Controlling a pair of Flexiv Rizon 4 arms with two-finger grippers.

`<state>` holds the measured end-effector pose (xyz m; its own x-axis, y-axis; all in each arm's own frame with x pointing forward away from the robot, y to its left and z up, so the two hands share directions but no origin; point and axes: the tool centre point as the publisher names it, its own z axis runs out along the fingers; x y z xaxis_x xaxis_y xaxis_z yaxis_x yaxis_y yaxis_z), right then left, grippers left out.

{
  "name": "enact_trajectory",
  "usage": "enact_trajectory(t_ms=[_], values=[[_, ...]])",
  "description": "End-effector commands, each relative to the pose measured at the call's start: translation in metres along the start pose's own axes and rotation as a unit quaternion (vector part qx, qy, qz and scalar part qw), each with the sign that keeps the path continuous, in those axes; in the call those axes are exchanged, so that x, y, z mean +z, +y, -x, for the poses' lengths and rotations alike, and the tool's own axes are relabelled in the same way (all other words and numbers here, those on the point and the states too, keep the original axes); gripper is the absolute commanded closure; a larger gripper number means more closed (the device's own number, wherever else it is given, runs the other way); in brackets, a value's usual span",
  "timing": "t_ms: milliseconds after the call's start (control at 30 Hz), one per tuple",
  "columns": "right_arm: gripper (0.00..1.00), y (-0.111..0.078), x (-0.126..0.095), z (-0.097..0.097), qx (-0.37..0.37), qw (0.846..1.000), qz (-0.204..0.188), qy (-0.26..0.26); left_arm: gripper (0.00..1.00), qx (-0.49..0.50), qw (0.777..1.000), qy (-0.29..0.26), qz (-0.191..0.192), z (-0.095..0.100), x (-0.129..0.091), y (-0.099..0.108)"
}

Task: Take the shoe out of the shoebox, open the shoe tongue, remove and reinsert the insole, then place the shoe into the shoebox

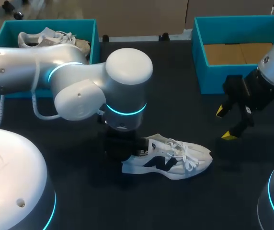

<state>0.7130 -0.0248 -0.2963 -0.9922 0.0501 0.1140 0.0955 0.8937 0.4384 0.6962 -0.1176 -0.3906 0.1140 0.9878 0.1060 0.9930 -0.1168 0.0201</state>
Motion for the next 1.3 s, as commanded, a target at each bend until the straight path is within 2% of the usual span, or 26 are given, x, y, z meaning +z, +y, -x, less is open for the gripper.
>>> enact_trajectory(t_ms=[33, 233, 467, 633, 767, 833, 1300], values=[[0.00, 0.000, 0.001, -0.001, 0.000, 1.000, -0.001, -0.001, 0.00, 0.003, 1.000, -0.022, 0.010, -0.011, -0.017, -0.007], [0.00, 0.000, 0.001, -0.001, 0.000, 1.000, -0.001, -0.001, 0.00, -0.007, 0.998, -0.063, 0.002, -0.016, -0.044, -0.011], [0.00, 0.000, 0.001, -0.001, 0.000, 1.000, -0.001, -0.001, 0.00, -0.069, 0.991, -0.109, -0.040, -0.031, -0.079, -0.009], [0.00, 0.000, 0.001, -0.001, 0.000, 1.000, -0.001, -0.001, 0.00, -0.117, 0.980, -0.149, -0.053, -0.044, -0.101, -0.011], [0.00, 0.000, 0.001, -0.001, 0.000, 1.000, -0.001, -0.001, 0.00, -0.178, 0.964, -0.182, -0.082, -0.054, -0.115, -0.015], [0.00, 0.000, 0.001, -0.001, 0.000, 1.000, -0.001, -0.001, 0.00, -0.220, 0.950, -0.185, -0.126, -0.062, -0.120, -0.015], [0.00, 0.000, 0.001, -0.001, 0.000, 1.000, -0.001, -0.001, 0.00, -0.220, 0.950, -0.185, -0.126, -0.062, -0.120, -0.015]])
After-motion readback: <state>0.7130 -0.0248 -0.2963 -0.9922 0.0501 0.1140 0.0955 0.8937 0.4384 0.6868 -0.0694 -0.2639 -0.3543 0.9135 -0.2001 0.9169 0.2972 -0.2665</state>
